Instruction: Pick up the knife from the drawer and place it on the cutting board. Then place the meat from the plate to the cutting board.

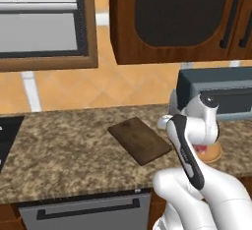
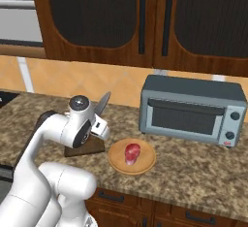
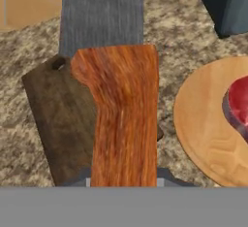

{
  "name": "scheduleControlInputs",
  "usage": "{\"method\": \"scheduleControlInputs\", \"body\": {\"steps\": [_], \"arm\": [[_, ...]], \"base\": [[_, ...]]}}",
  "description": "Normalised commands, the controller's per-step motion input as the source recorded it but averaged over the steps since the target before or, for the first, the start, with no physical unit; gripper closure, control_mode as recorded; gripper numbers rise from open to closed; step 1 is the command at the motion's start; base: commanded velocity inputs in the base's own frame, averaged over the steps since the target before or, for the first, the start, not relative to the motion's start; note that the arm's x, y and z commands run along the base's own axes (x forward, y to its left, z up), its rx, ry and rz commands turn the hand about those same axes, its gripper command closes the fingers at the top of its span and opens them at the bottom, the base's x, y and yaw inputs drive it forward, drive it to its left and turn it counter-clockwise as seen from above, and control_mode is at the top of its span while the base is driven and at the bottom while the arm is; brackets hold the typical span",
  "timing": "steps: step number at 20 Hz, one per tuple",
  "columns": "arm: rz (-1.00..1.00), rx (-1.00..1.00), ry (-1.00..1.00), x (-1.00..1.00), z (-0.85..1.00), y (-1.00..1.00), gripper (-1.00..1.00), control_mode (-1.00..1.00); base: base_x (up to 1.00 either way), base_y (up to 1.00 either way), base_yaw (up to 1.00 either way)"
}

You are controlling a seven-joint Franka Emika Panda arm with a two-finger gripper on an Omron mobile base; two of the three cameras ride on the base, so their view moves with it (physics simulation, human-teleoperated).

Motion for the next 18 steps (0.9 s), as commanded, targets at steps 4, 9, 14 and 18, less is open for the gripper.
{"method": "scheduleControlInputs", "body": {"steps": [4, 9, 14, 18], "arm": [[0.34, -0.01, 0.17, 0.15, -0.39, 0.23, 1.0, -1.0], [0.35, -0.03, 0.26, 0.17, -0.52, 0.16, 1.0, -1.0], [0.25, -0.08, 0.2, 0.43, -0.33, 0.3, 1.0, -1.0], [0.07, -0.08, 0.04, 0.47, -0.08, 0.21, 1.0, -1.0]], "base": [[0.09, 0.05, 0.14], [0.0, 0.0, 0.0], [0.0, 0.0, 0.0], [0.0, 0.0, 0.0]]}}
